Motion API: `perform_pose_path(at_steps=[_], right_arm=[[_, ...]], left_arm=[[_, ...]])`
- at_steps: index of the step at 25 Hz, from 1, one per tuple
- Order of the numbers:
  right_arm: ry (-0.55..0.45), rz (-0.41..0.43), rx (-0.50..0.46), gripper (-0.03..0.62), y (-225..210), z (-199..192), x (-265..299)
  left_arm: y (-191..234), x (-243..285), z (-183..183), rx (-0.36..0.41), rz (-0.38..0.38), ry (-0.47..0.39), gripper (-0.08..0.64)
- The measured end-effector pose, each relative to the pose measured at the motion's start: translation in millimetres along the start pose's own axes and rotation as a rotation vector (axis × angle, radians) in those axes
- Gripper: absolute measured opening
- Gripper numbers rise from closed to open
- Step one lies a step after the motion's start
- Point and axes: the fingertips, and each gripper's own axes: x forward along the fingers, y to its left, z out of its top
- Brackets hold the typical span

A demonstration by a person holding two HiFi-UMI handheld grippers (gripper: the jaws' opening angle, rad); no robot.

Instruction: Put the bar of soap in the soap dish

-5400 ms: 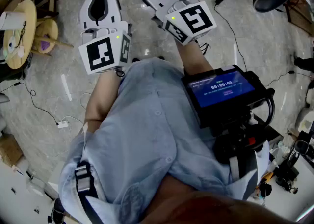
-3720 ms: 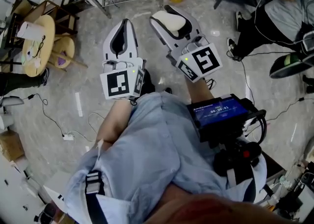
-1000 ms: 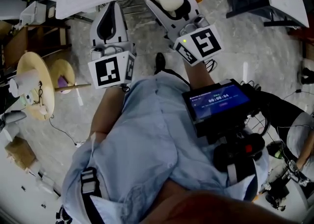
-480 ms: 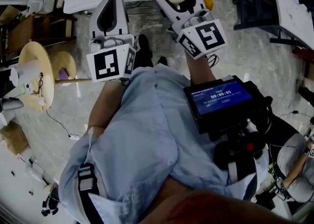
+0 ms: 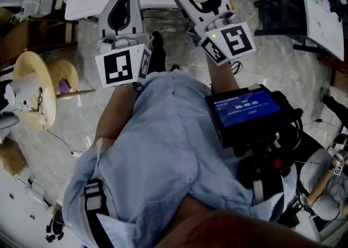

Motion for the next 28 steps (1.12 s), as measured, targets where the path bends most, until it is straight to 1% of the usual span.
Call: perform_pose_path(at_steps=[2,4,7,10,17,22,24,28], right_arm=[[-0.022,-0.002,0.008,0.213,-3,5,0],[-0.033,-0.011,0.03,0.213,-3,5,-2],[-0.021,-0.014,0.066,0.213,-1,-1,-7],[-0.016,-0.007,0.082,0.213,0,-4,-7],[-0.054,-0.024,0.064,0.213,-5,7,-2],[-0.066,-0.052,0.064,0.213,-12,10,-3],[-0.055,-0.048,0.07,0.213,-9,7,-4],[-0.032,0.003,0.063,0.213,1,-1,-2]], left_arm=[[-1,4,3,0.008,-0.008,-0.012,0.008],[-2,4,3,0.015,-0.018,0.0,0.008],[-2,1,0,0.011,-0.017,0.023,0.008],[0,0,-1,0.013,-0.01,0.028,0.008],[0,9,5,0.035,-0.041,0.016,0.008],[-3,19,8,0.04,-0.072,0.014,0.008],[-2,16,5,0.036,-0.067,0.024,0.008],[1,5,7,0.041,-0.027,0.012,0.008]])
